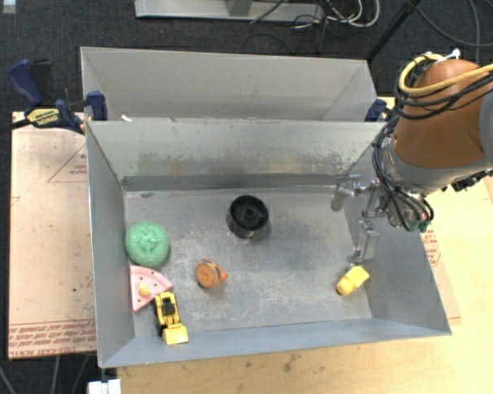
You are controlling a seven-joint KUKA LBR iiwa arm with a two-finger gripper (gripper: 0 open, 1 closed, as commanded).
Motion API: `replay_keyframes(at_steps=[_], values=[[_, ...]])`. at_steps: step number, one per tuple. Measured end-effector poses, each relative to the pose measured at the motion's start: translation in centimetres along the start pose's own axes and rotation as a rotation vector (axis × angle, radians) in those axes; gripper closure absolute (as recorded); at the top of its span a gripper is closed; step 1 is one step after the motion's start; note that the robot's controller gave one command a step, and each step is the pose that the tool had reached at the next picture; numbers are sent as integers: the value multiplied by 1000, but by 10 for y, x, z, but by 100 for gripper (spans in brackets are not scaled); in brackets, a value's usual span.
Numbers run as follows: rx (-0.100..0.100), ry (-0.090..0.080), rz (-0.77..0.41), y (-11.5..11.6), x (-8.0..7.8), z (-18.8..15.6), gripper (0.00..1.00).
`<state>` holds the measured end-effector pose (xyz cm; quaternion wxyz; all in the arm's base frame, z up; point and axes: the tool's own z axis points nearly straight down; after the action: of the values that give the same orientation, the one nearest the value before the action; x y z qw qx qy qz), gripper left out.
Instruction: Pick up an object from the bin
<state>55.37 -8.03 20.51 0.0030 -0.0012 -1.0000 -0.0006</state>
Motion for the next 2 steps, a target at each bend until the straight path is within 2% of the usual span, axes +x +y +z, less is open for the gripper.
replay_keyframes(at_steps=[1, 2], values=[[1, -7, -3, 0, -2, -4, 0], [1, -10, -144, -22, 8, 42, 0]])
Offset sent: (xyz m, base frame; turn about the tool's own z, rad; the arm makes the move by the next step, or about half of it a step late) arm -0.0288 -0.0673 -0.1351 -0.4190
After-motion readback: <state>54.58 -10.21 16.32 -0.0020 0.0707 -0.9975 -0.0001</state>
